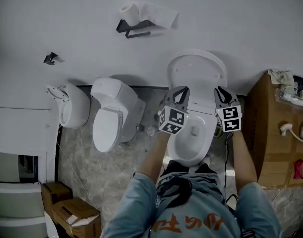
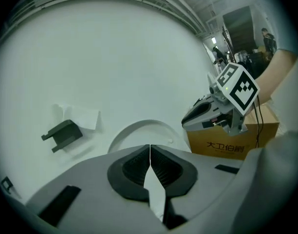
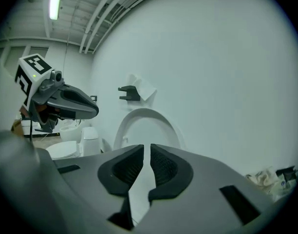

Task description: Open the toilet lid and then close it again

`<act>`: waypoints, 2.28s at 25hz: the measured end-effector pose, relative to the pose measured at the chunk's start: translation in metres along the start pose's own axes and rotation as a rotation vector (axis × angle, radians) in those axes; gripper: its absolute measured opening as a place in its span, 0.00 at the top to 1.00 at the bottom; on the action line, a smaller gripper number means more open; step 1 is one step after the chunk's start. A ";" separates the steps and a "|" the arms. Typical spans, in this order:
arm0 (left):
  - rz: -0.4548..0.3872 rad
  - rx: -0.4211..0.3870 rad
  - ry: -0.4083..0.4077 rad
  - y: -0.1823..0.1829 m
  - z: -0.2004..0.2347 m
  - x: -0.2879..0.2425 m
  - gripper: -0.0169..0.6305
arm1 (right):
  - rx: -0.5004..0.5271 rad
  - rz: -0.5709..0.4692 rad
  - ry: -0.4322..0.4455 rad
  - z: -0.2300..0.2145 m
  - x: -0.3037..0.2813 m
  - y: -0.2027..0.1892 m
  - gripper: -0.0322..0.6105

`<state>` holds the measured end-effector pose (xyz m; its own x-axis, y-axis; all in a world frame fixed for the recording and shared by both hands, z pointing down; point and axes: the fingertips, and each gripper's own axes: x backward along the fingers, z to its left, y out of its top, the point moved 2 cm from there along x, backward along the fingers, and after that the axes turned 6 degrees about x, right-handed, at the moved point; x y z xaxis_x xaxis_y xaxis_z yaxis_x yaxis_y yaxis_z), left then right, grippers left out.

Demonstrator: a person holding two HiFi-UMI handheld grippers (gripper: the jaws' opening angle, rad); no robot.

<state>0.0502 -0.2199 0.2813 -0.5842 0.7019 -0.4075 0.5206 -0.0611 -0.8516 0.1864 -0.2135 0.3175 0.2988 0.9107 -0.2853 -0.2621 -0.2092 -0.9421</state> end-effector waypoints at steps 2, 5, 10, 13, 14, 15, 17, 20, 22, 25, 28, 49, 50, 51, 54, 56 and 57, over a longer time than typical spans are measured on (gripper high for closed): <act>0.002 -0.029 -0.006 0.012 0.016 -0.013 0.93 | 0.018 -0.022 -0.007 -0.009 -0.011 0.020 0.85; 0.010 -0.060 -0.036 0.028 0.036 -0.035 0.93 | 0.044 -0.031 -0.003 -0.021 -0.030 0.038 0.83; 0.041 -0.101 -0.069 0.048 0.062 -0.079 0.85 | 0.113 -0.021 -0.011 -0.042 -0.067 0.055 0.77; 0.062 -0.123 -0.070 0.052 0.074 -0.102 0.68 | 0.162 -0.012 -0.011 -0.049 -0.083 0.062 0.75; 0.075 -0.144 -0.067 0.052 0.079 -0.110 0.65 | 0.175 -0.008 -0.006 -0.051 -0.089 0.064 0.74; 0.090 -0.162 -0.070 0.051 0.082 -0.119 0.63 | 0.188 -0.001 0.000 -0.052 -0.095 0.065 0.73; 0.122 -0.174 -0.093 0.047 0.086 -0.137 0.60 | 0.208 0.025 0.012 -0.055 -0.108 0.063 0.70; 0.149 -0.187 -0.123 0.038 0.085 -0.157 0.58 | 0.226 0.061 0.011 -0.058 -0.119 0.059 0.67; 0.156 -0.205 -0.123 0.033 0.090 -0.164 0.58 | 0.251 0.074 0.009 -0.060 -0.127 0.061 0.67; 0.164 -0.229 -0.126 0.033 0.099 -0.172 0.58 | 0.294 0.111 0.011 -0.067 -0.139 0.059 0.66; 0.145 -0.168 -0.160 0.032 0.095 -0.174 0.62 | 0.297 0.134 0.007 -0.069 -0.138 0.053 0.66; 0.067 -0.258 -0.156 0.014 0.048 -0.064 0.71 | 0.360 -0.005 0.199 0.003 -0.046 0.049 0.65; 0.069 -0.265 -0.153 0.011 0.044 -0.057 0.70 | 0.372 -0.018 0.204 0.008 -0.040 0.047 0.65; 0.072 -0.273 -0.150 0.008 0.040 -0.049 0.70 | 0.379 -0.034 0.206 0.014 -0.034 0.046 0.64; 0.086 -0.303 -0.148 0.000 0.025 -0.028 0.69 | 0.374 -0.073 0.225 0.030 -0.016 0.039 0.62; 0.098 -0.322 -0.149 -0.006 0.016 -0.013 0.69 | 0.375 -0.073 0.258 0.042 -0.006 0.034 0.61; 0.103 -0.329 -0.150 -0.009 0.012 -0.007 0.68 | 0.385 -0.068 0.279 0.048 -0.001 0.032 0.61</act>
<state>0.0419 -0.2328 0.2875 -0.5901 0.5909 -0.5501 0.7397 0.1225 -0.6617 0.1341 -0.2040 0.2954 0.5481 0.7763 -0.3115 -0.5388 0.0428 -0.8413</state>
